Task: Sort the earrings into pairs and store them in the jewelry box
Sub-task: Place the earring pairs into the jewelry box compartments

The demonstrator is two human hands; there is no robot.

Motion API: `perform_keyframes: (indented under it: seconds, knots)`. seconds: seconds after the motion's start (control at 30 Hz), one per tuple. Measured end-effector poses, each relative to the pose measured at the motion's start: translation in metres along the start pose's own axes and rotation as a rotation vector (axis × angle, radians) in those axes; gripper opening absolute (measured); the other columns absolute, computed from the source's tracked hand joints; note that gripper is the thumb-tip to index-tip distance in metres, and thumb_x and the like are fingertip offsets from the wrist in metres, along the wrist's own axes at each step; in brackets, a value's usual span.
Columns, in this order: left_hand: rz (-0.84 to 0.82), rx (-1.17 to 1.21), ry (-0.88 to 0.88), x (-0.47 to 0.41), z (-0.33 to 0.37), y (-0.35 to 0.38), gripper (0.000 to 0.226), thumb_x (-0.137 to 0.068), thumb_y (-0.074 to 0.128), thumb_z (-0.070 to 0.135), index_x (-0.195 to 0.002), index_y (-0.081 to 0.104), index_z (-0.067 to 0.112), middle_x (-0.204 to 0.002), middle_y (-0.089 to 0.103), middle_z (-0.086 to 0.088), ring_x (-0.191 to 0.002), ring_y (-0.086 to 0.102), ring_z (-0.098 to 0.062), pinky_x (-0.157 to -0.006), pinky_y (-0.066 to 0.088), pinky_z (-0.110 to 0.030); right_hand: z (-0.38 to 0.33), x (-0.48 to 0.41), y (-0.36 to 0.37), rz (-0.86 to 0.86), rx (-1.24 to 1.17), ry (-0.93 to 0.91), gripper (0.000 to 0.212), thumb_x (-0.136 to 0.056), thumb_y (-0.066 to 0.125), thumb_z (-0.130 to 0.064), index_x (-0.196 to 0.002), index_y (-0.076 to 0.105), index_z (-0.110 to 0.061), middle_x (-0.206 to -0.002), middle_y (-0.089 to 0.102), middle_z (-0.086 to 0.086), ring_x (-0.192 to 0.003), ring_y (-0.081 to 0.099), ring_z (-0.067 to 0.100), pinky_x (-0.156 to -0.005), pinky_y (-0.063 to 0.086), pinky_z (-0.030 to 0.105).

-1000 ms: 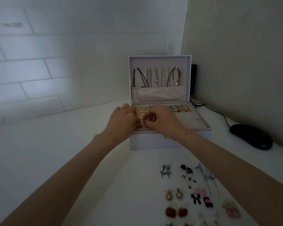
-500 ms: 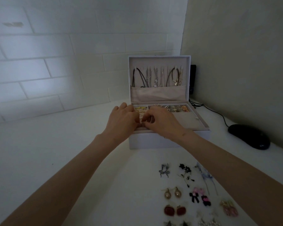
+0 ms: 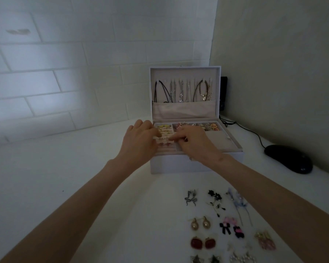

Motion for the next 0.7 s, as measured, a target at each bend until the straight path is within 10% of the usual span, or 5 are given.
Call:
perform_keyframes:
  seconds: [0.37, 0.7]
  knots:
    - [-0.017, -0.058, 0.139, 0.008, 0.000, 0.006, 0.048, -0.076, 0.029, 0.026, -0.076, 0.076, 0.018, -0.075, 0.065, -0.003, -0.069, 0.056, -0.028, -0.056, 0.037, -0.032, 0.001, 0.000, 0.012, -0.088, 0.168, -0.099, 0.026, -0.086, 0.055, 0.004, -0.106, 0.070, -0.003, -0.103, 0.054, 0.015, -0.098, 0.051, 0.028, -0.081, 0.042, 0.032]
    - [-0.085, 0.129, -0.327, 0.013, -0.009, 0.011, 0.049, -0.091, 0.050, 0.041, -0.129, 0.040, 0.013, -0.110, 0.059, -0.009, -0.100, 0.058, -0.029, -0.076, 0.043, -0.036, 0.026, 0.026, -0.039, 0.210, 0.186, 0.142, 0.033, -0.086, 0.051, -0.005, -0.111, 0.069, -0.017, -0.089, 0.060, -0.004, -0.088, 0.053, 0.015, -0.083, 0.042, 0.027]
Point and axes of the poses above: each hand's wrist, its own x-axis away from the middle knuckle, its own y-axis out of the palm, z = x × y, the point moved 3 cm from there along -x, towards the middle knuckle
